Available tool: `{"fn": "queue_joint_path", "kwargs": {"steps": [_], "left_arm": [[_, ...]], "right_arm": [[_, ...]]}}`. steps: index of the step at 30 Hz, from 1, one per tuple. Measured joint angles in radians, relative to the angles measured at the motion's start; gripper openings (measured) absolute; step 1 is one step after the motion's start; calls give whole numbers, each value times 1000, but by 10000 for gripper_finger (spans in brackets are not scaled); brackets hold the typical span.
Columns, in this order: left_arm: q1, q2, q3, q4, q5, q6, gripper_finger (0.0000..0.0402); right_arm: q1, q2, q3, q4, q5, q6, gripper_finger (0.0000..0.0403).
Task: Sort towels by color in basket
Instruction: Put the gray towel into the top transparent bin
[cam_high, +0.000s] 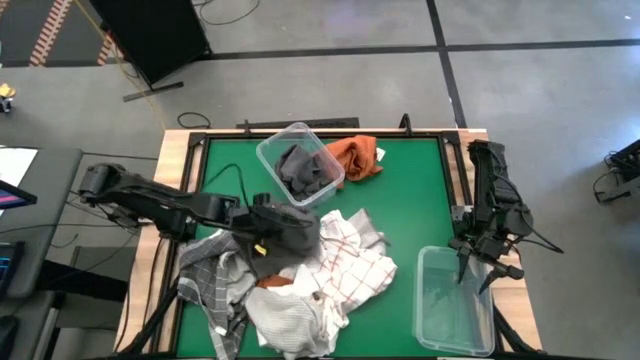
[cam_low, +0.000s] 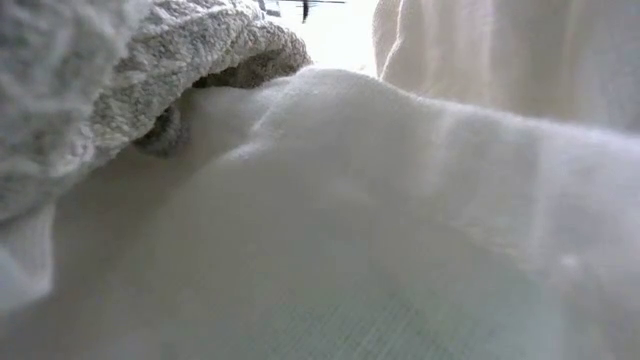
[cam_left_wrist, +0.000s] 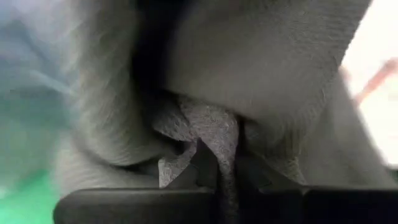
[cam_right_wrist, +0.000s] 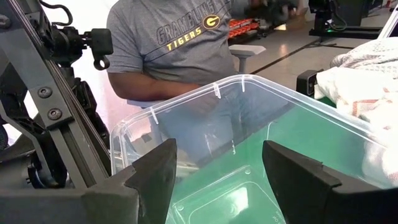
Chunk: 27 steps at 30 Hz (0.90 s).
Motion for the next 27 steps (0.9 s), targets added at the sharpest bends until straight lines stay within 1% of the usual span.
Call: {"fn": "queue_joint_path", "kwargs": {"steps": [3, 5, 9, 11, 14, 20, 22, 25, 27], "left_arm": [[-23, -75, 110, -105, -51, 40, 7], [-34, -124, 186, -141, -85, 76, 7], [-32, -180, 312, -147, -147, 169, 7], [-17, -184, 370, -144, -201, 234, 7], [20, -175, 435, -127, -261, 333, 7], [138, -115, 525, 0, -267, 506, 7], [184, -91, 549, 21, -266, 549, 7], [258, -39, 585, 0, -266, 556, 7], [305, -3, 602, -57, -256, 531, 7]], "right_arm": [[0, 0, 0, -1, 0, 0, 264], [0, 0, 0, -1, 0, 0, 264], [0, 0, 0, -1, 0, 0, 264], [0, 0, 0, -2, 0, 0, 264], [0, 0, 0, -7, 0, 0, 264], [0, 0, 0, -10, 0, 0, 264], [0, 0, 0, -10, 0, 0, 264], [0, 0, 0, -10, 0, 0, 264], [0, 0, 0, -10, 0, 0, 264]]}}
